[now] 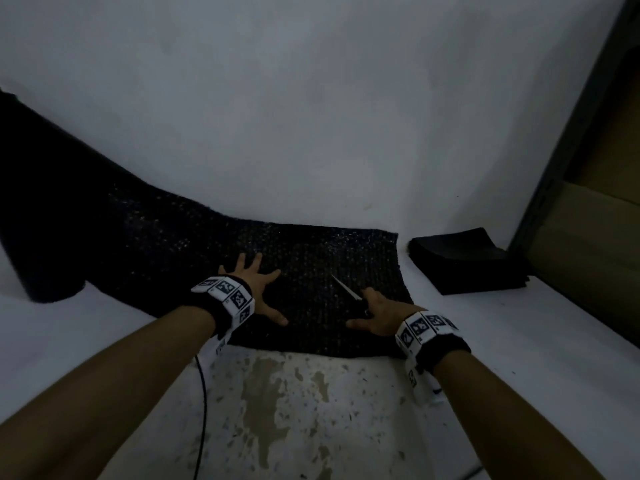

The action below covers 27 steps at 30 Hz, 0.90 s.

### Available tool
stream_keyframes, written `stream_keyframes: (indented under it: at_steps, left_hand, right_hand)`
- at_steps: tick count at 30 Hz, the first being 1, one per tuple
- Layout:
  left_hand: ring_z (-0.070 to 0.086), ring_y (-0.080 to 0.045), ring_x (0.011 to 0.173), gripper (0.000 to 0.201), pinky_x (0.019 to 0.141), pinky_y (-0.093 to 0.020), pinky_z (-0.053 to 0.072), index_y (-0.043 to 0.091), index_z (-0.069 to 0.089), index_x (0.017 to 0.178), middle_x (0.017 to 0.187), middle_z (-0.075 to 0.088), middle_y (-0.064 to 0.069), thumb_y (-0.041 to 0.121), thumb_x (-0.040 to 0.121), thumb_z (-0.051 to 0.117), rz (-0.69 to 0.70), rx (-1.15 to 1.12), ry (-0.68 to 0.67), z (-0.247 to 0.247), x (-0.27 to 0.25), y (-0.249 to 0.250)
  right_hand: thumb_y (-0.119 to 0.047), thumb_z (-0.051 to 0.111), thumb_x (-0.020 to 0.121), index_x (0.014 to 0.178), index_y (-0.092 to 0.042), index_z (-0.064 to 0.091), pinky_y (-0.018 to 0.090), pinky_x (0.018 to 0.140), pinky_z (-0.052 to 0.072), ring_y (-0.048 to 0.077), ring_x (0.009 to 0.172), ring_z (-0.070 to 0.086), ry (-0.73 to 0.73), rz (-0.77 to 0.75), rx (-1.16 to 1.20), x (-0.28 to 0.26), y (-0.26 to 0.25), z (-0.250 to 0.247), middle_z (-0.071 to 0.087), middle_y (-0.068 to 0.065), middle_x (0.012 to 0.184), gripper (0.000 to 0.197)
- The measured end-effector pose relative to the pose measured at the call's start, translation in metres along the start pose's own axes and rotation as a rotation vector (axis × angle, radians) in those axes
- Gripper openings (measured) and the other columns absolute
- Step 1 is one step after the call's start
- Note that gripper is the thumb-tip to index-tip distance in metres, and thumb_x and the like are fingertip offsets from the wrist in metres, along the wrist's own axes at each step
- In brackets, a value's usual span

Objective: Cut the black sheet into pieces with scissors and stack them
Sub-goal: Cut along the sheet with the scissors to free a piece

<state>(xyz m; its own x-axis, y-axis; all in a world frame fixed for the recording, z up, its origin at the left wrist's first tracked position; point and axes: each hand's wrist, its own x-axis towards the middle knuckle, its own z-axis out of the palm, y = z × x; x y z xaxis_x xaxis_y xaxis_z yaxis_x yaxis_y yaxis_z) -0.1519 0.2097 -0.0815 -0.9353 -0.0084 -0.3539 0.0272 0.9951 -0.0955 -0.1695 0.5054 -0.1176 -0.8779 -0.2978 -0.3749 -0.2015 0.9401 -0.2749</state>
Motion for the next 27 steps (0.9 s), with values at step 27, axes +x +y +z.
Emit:
stream_keyframes:
  at_steps: [27]
  left_hand:
    - [0.016, -0.034, 0.15, 0.117, 0.12, -0.046, 0.022, 0.049, -0.006, 0.154, 0.167, -0.005, -0.006, 0.087, 0.065, 0.06, 0.158, 0.034, -0.087, 0.0, 0.002, 0.046]
  right_hand:
    - [-0.053, 0.053, 0.098, 0.148, -0.005, 0.023, 0.037, 0.103, 0.043, 0.032, 0.13, 0.049, 0.201, -0.104, 0.089, 0.005, -0.035, -0.022, 0.038, 0.017, 0.151, 0.075]
